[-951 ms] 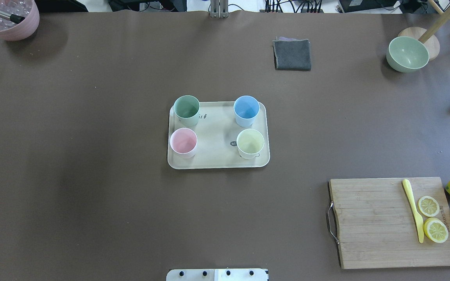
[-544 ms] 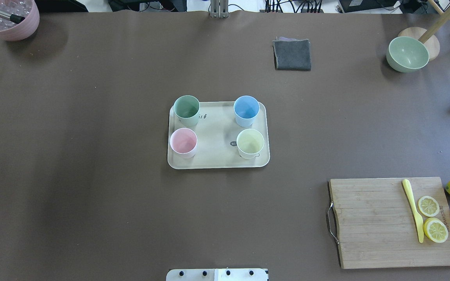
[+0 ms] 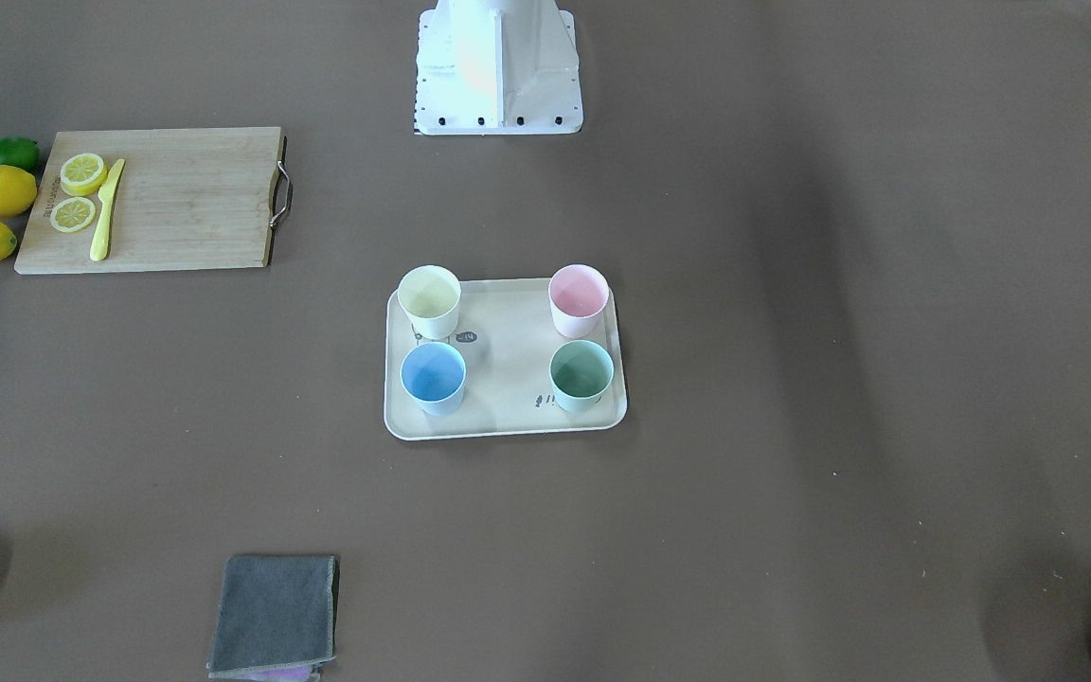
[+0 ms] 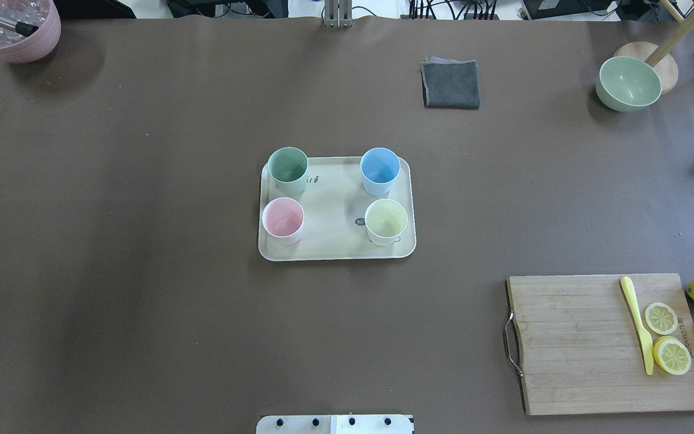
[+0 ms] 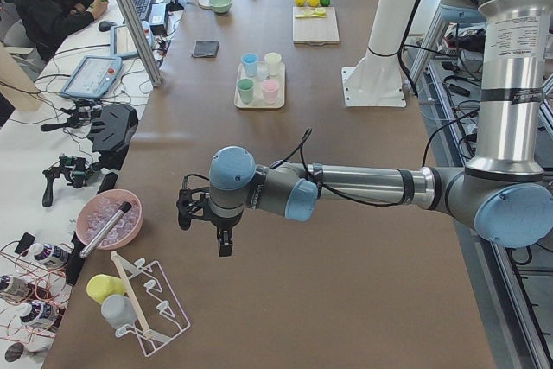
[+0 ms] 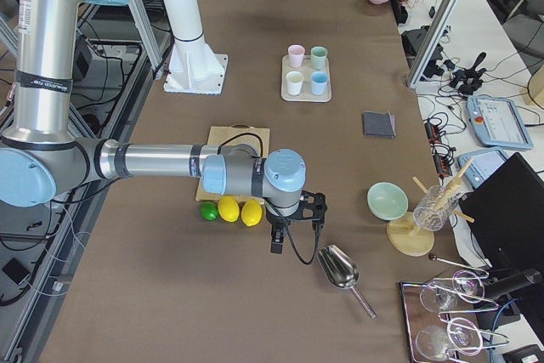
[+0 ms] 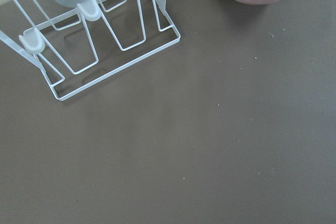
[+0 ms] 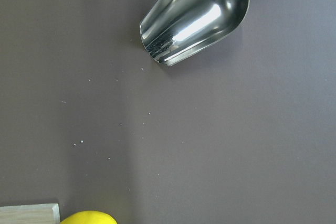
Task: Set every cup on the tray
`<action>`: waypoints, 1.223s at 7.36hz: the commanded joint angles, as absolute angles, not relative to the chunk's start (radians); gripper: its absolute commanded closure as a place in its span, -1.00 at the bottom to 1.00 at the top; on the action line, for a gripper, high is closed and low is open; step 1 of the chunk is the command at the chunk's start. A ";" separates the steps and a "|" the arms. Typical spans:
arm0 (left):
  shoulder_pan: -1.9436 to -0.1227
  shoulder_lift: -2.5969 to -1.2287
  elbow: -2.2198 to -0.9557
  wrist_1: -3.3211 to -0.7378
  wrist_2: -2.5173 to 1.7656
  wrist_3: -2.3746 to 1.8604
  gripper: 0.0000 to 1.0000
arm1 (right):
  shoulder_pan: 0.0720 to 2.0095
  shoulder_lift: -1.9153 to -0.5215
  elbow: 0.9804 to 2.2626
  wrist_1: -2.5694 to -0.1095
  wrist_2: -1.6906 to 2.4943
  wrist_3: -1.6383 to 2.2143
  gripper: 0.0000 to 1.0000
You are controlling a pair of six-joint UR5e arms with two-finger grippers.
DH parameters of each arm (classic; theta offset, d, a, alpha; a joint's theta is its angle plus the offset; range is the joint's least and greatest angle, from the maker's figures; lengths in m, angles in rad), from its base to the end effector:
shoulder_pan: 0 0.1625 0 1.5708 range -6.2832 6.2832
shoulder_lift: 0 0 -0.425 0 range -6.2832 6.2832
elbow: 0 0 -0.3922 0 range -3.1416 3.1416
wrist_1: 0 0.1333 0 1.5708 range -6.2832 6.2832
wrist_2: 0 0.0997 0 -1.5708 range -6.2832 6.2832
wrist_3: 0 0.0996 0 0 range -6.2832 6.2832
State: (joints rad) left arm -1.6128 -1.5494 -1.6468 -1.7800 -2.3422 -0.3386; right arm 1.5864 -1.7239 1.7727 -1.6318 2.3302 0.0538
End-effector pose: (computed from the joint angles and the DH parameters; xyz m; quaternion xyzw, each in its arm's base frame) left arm -0.0847 -0.4943 0.6089 0.0654 0.3869 -0.1251 0.9113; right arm 0.0714 -0.4247 0.6368 -0.0127 -0.3705 0.0345 0.9281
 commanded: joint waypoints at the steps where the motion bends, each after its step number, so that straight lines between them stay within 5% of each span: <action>1: -1.623 -1.560 -1.680 -1.642 -2.316 -0.243 -0.95 | 1.595 -1.657 1.778 -1.702 2.329 0.057 -1.00; 9: -1.623 -1.557 -1.671 -1.643 -2.309 -0.242 -0.95 | 1.594 -1.667 1.764 -1.695 2.316 0.055 -1.00</action>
State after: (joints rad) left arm -1.6230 -1.5546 -1.6715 -1.6423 -2.3086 -0.2424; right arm 1.5938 -1.6679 1.7642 -1.6958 2.3165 0.0552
